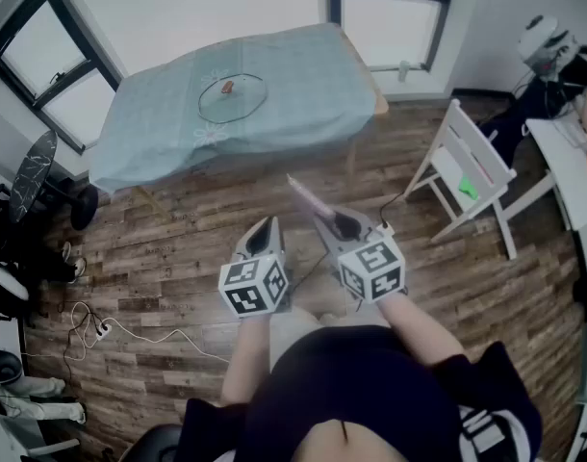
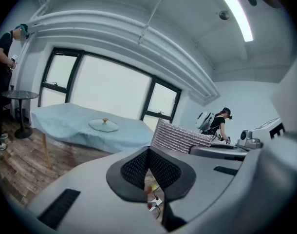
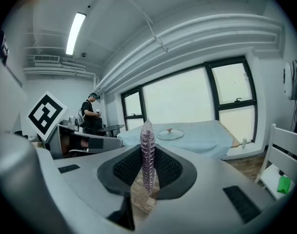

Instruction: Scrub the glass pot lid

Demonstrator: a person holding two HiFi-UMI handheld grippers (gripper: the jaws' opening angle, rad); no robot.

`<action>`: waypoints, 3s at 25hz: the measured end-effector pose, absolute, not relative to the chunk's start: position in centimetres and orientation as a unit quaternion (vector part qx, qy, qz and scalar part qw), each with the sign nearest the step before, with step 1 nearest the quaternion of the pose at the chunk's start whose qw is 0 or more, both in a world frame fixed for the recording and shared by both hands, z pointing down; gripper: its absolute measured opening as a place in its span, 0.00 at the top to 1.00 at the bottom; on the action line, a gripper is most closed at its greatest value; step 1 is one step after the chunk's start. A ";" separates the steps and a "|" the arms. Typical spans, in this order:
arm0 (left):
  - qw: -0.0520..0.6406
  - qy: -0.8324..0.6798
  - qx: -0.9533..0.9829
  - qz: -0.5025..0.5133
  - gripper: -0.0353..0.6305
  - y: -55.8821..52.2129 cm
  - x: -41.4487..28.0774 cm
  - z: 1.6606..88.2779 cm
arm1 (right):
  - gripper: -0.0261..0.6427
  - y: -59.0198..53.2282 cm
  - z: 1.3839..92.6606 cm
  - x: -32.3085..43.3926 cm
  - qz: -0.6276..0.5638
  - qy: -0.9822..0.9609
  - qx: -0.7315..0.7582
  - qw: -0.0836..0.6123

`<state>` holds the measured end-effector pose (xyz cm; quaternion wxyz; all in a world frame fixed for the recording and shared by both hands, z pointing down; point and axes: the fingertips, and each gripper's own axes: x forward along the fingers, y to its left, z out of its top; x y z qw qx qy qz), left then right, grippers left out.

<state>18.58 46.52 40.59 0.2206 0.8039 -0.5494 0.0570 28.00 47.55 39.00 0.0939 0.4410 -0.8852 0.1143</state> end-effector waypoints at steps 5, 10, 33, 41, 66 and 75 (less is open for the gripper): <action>0.223 -0.553 0.800 0.066 0.95 46.3 18.5 40.8 | 0.84 47.3 39.5 27.4 0.122 -0.886 0.436 0.097; 0.223 -0.556 0.798 0.069 0.95 46.1 18.4 40.7 | 0.84 46.9 39.2 26.8 0.115 -0.889 0.433 0.097; 0.235 -0.595 0.767 0.056 0.95 42.3 14.1 41.3 | 0.84 42.2 39.0 23.8 0.121 -0.903 0.403 0.084; 0.236 -0.598 0.764 0.058 0.95 38.0 11.9 41.7 | 0.84 37.7 39.7 22.0 0.131 -0.900 0.407 0.089; 0.236 -0.566 0.787 0.069 0.95 20.2 2.4 42.9 | 0.84 21.1 40.8 12.0 0.134 -0.889 0.429 0.086; 0.241 -0.546 0.799 0.076 0.95 13.8 -0.1 43.0 | 0.84 15.4 40.8 9.3 0.144 -0.877 0.450 0.092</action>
